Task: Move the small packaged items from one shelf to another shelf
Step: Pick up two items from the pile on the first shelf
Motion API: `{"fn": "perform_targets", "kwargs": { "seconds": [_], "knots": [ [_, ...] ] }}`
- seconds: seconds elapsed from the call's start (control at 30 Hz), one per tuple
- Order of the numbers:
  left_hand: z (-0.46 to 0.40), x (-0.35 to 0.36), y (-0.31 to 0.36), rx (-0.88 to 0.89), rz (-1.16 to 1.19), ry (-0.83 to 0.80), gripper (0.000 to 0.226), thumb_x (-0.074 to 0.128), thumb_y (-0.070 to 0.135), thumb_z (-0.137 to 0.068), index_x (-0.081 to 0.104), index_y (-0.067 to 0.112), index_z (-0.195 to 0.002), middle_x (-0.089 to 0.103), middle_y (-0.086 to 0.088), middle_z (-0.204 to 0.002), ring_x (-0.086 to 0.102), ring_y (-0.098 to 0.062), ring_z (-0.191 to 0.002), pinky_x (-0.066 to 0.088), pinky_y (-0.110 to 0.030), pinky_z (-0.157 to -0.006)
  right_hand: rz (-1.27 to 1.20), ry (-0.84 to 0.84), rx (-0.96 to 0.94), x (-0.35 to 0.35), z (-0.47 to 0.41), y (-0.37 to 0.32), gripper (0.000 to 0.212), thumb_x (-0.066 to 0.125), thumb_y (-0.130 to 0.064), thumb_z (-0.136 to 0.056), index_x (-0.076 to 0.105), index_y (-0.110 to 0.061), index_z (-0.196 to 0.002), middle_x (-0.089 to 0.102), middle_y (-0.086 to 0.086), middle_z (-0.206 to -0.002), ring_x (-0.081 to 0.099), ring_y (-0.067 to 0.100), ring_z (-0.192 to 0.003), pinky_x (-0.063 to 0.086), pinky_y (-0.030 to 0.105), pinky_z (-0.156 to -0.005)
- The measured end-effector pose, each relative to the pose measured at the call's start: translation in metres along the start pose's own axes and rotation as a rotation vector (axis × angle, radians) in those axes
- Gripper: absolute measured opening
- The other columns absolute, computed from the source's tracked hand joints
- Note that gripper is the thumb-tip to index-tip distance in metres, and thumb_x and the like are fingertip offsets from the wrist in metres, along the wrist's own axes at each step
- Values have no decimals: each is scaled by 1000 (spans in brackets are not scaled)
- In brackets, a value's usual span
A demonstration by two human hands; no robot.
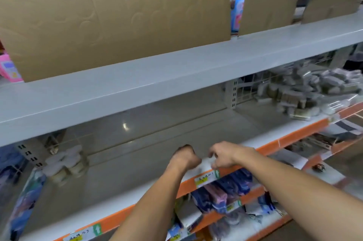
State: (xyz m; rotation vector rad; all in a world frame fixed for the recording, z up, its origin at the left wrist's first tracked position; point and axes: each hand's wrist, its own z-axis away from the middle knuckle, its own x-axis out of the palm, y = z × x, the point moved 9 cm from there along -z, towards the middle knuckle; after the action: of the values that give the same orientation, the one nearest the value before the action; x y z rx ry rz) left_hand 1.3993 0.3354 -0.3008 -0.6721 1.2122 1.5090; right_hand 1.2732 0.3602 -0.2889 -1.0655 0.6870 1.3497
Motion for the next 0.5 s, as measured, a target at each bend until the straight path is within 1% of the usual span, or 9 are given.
{"fn": "perform_targets", "kwargs": {
  "seconds": [0.07, 0.13, 0.23, 0.3, 0.33, 0.37, 0.4, 0.43, 0.5],
  "knots": [
    [-5, 12, 36, 48, 3, 11, 32, 59, 29, -87, 67, 7, -109, 69, -15, -116, 65, -29, -107, 49, -30, -77, -31, 28, 33, -2, 14, 33, 51, 68, -36, -81, 60, -24, -130, 66, 5, -124, 62, 26, -114, 51, 32, -94],
    [-8, 24, 74, 98, 1, 21, 36, 60, 30, -86, 66, 11, -115, 68, -12, -120, 64, -27, -111, 51, -31, -85, -54, 50, 76, -4, 29, 67, 52, 68, -36, -80, 60, -25, -130, 65, 5, -123, 63, 26, -111, 52, 32, -93],
    [-10, 42, 129, 168, -4, 3, 36, 62, 33, -83, 69, 13, -112, 70, -10, -116, 65, -26, -109, 51, -31, -84, -81, 81, 143, -8, 52, 115, 52, 67, -35, -79, 60, -24, -129, 66, 6, -117, 64, 26, -102, 55, 33, -87],
    [-12, 55, 162, 209, -8, -30, 32, 61, 34, -81, 70, 12, -103, 71, -11, -107, 67, -28, -103, 50, -30, -75, -120, 102, 188, -11, 67, 146, 50, 68, -32, -80, 60, -22, -128, 65, 4, -115, 63, 23, -100, 55, 35, -86],
    [-13, 61, 178, 231, -14, -42, 28, 61, 31, -79, 70, 10, -96, 71, -13, -102, 68, -28, -98, 48, -28, -69, -140, 111, 211, -12, 75, 161, 49, 70, -32, -80, 60, -21, -127, 64, 4, -115, 62, 23, -102, 55, 35, -86],
    [-14, 66, 192, 252, -25, -51, 24, 61, 28, -78, 69, 10, -92, 71, -13, -100, 68, -28, -95, 45, -27, -66, -159, 119, 233, -13, 82, 175, 49, 71, -33, -81, 60, -20, -127, 64, 5, -117, 62, 23, -103, 54, 35, -86],
    [-15, 71, 206, 275, -34, -56, 22, 61, 26, -79, 69, 11, -93, 72, -12, -101, 68, -27, -95, 46, -27, -67, -176, 128, 251, -14, 88, 188, 49, 72, -34, -82, 61, -18, -127, 64, 6, -117, 61, 23, -103, 52, 34, -84],
    [-16, 76, 220, 297, -41, -61, 23, 62, 26, -80, 69, 12, -98, 71, -11, -104, 67, -27, -97, 48, -28, -70, -193, 140, 270, -14, 95, 201, 47, 71, -34, -83, 61, -17, -125, 64, 6, -118, 60, 22, -101, 50, 32, -80],
    [-17, 89, 245, 343, -47, -77, 26, 62, 28, -82, 67, 15, -104, 70, -8, -109, 65, -26, -102, 51, -31, -79, -226, 161, 312, -13, 108, 225, 44, 69, -31, -85, 61, -17, -126, 63, 5, -121, 57, 18, -100, 43, 28, -75]
  ]
}}
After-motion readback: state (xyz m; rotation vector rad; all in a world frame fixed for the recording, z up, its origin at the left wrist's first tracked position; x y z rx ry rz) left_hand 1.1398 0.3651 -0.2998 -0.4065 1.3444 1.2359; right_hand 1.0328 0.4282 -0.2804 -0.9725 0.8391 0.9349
